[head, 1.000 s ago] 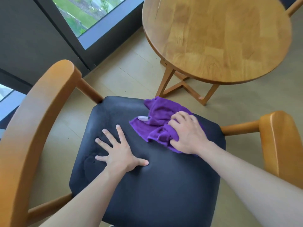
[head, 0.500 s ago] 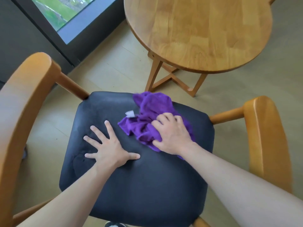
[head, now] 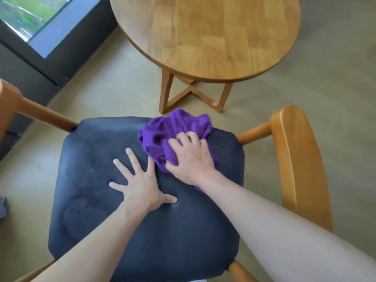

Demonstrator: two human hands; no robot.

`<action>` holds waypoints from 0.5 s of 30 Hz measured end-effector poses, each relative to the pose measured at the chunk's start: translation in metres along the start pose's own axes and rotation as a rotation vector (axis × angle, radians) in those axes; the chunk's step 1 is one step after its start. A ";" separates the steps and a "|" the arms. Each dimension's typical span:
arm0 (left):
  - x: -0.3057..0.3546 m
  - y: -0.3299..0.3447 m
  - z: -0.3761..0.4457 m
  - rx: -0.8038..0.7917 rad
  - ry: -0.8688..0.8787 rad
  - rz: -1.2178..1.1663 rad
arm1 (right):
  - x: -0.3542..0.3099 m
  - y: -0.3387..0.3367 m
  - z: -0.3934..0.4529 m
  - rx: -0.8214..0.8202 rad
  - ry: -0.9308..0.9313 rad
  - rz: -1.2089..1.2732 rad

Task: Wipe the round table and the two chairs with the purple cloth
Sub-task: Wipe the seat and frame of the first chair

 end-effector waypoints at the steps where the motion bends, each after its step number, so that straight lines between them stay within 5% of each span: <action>1: 0.000 0.000 -0.002 -0.006 0.000 -0.005 | 0.018 0.000 -0.010 -0.019 0.004 -0.022; 6: 0.003 -0.006 -0.007 -0.002 -0.016 -0.045 | 0.125 -0.009 -0.039 0.012 0.771 0.252; 8: 0.003 -0.005 -0.003 0.000 -0.023 -0.056 | 0.114 -0.011 -0.016 0.038 0.909 0.447; 15: 0.002 -0.003 0.002 0.002 0.000 -0.058 | 0.013 -0.001 -0.010 0.015 0.249 0.149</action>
Point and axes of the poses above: each hand's wrist, its own z-axis towards the middle knuckle, its own y-axis out of the palm, x = y × z, the point moved 9 cm from there along z, towards the middle knuckle, and after that the axes turned 9 degrees about -x, right-handed, at the moved point
